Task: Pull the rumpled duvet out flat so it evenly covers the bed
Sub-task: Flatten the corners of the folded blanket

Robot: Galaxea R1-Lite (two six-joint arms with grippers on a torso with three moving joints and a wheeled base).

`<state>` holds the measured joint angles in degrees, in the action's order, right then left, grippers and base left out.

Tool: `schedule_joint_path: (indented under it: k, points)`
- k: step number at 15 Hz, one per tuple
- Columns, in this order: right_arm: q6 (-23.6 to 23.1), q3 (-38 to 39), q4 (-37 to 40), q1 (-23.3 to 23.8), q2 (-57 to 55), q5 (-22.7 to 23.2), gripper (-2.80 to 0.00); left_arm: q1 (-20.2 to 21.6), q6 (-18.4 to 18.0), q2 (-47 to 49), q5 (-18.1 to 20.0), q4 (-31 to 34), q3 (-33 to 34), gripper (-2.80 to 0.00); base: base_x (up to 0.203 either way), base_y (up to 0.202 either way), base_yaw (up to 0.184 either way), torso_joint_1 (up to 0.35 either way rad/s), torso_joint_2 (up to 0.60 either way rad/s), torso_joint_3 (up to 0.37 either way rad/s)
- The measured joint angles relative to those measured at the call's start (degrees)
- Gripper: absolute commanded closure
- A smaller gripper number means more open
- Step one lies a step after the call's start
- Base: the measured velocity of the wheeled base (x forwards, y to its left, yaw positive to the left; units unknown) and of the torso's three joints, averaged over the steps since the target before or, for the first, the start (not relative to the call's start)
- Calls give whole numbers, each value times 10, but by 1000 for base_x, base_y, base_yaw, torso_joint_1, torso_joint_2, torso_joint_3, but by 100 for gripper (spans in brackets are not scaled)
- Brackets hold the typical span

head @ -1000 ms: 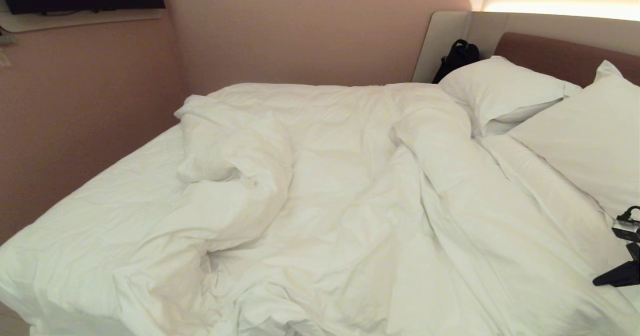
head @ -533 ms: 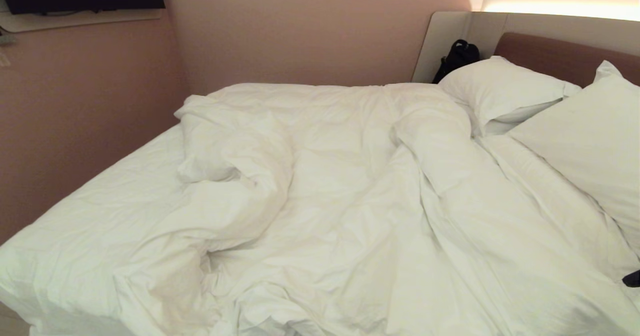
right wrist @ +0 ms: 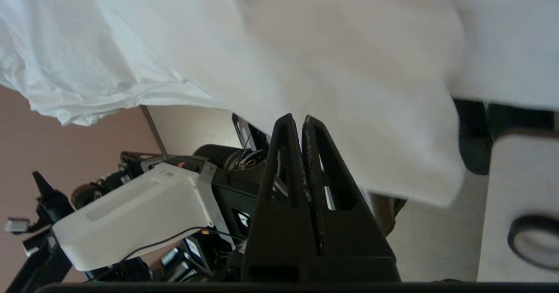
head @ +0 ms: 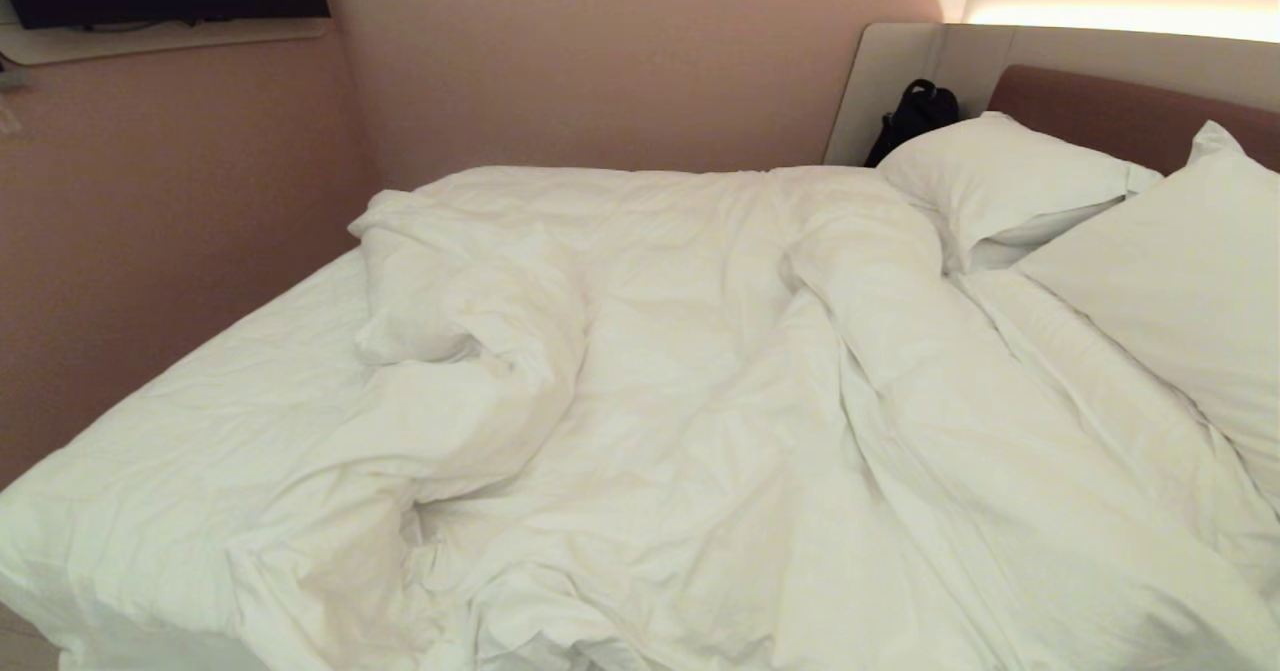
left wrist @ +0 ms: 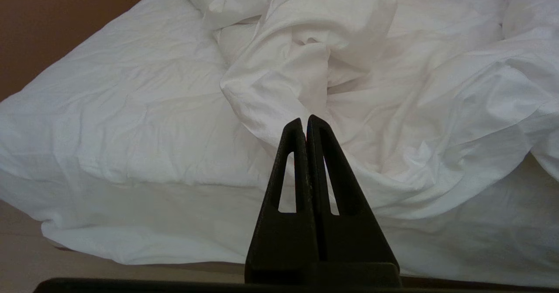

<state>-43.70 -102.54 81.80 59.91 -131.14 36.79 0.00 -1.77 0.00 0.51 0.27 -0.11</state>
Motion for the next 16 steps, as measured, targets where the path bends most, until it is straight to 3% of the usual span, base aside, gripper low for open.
schedule_joint_path:
  k: [4, 7, 11, 16]
  points:
    - [-27, 32, -3, 79, 9, -28, -280, 0, 0, 0, 0, 0, 0, 0, 0, 0, 0, 0, 0, 0]
    - [-71, 2, -15, 126, 22, -25, -280, 0, 0, 0, 0, 0, 0, 0, 0, 0, 0, 0, 0, 0]
    - [-132, -69, -25, 140, 42, -21, -280, 0, 0, 0, 0, 0, 0, 0, 0, 0, 0, 0, 0, 0]
    - [-121, -75, 18, 126, 43, 27, -280, 0, 0, 0, 0, 0, 0, 0, 0, 0, 0, 0, 0, 0]
